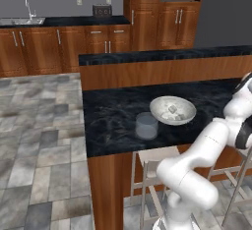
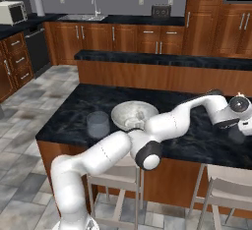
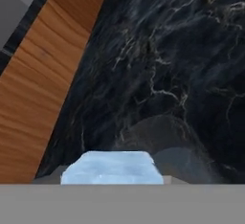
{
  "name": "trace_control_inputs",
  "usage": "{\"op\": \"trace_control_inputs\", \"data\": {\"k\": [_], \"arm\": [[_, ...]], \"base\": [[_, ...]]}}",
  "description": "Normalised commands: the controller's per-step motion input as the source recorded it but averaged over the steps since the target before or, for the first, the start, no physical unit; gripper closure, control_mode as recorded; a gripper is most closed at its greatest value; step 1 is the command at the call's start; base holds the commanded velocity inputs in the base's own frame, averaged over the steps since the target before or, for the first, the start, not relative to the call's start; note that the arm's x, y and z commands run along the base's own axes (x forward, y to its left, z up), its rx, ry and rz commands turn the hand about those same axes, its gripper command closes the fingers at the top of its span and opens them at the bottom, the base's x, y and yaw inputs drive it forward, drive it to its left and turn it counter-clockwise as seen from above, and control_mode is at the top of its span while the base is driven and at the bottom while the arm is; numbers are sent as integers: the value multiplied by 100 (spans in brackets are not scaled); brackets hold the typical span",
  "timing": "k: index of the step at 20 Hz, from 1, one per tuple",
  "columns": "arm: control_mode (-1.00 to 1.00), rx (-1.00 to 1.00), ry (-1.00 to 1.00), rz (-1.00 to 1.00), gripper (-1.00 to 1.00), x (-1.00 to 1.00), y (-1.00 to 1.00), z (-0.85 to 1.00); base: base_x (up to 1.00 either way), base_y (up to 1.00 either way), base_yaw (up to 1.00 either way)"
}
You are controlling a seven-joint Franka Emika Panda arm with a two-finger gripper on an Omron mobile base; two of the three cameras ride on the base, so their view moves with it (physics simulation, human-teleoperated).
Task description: There are four ice cubes in the ice bowl. Place two ice cubes in each glass of water.
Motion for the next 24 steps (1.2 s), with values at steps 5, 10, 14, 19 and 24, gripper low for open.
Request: {"op": "trace_control_inputs", "data": {"k": [5,10,14,19,24], "arm": [[-100,0,-18,-1,-100,-83,-4,7],[-100,0,-28,0,-100,-74,13,27],[-100,0,-32,0,-100,-76,9,96],[-100,-35,3,30,-100,-93,96,70],[-100,-38,20,44,-100,-60,100,22]], "base": [[0,0,0],[0,0,0],[0,0,0],[0,0,0],[0,0,0]]}}
